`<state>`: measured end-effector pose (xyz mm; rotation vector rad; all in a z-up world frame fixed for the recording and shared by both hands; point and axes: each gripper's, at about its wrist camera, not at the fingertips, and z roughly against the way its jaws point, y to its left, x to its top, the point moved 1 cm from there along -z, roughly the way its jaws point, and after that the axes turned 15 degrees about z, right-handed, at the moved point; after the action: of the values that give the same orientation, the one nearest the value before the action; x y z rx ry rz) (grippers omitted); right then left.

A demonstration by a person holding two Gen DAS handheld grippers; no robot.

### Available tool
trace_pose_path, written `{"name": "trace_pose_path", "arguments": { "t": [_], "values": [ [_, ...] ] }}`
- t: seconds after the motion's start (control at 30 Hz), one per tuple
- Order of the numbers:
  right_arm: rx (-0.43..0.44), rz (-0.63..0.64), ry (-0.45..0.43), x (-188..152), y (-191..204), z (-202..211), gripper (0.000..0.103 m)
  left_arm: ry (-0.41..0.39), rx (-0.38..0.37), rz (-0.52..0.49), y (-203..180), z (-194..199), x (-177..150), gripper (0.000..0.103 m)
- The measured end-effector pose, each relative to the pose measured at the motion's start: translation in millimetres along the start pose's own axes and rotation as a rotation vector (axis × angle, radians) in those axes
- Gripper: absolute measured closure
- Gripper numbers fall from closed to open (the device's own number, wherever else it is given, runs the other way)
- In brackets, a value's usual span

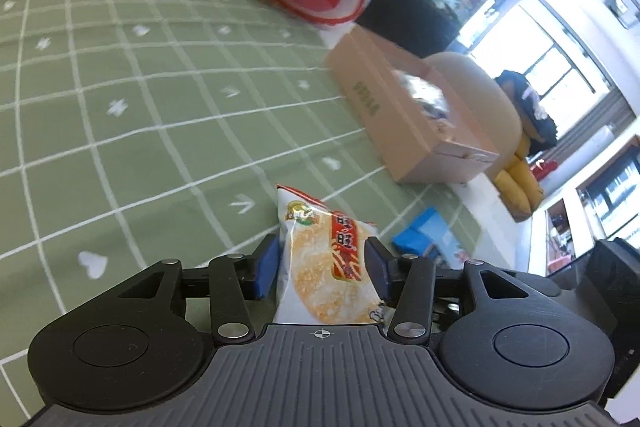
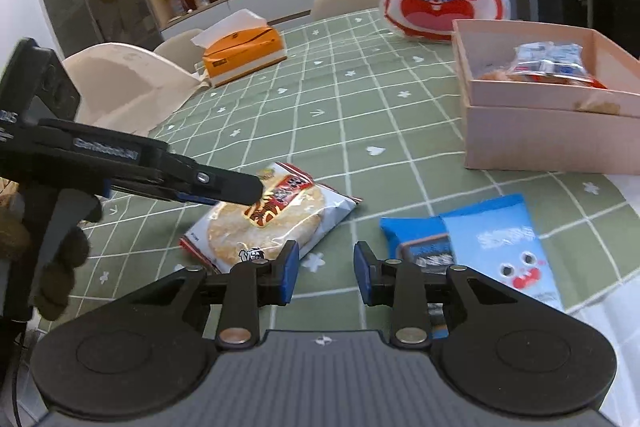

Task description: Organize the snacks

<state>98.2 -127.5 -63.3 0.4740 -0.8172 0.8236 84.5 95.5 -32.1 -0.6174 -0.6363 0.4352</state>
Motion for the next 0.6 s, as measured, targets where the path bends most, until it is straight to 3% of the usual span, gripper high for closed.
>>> {"name": "trace_pose_path", "arguments": {
  "t": [0.27,0.5,0.6],
  "values": [
    [-0.024,-0.043,-0.014,-10.2,-15.0,12.8,0.072,-0.008,-0.09,-0.106,-44.2,12.5,-9.6,0.051],
    [-0.03,-0.057,-0.03,-17.4,-19.4,19.8,0.072,-0.025,-0.012,-0.179,-62.4,-3.0,-18.9,0.05],
    [-0.026,-0.065,-0.039,-19.9,-22.4,21.2,0.072,-0.021,-0.038,-0.156,-61.2,-5.5,-15.9,0.05]
  ]
}}
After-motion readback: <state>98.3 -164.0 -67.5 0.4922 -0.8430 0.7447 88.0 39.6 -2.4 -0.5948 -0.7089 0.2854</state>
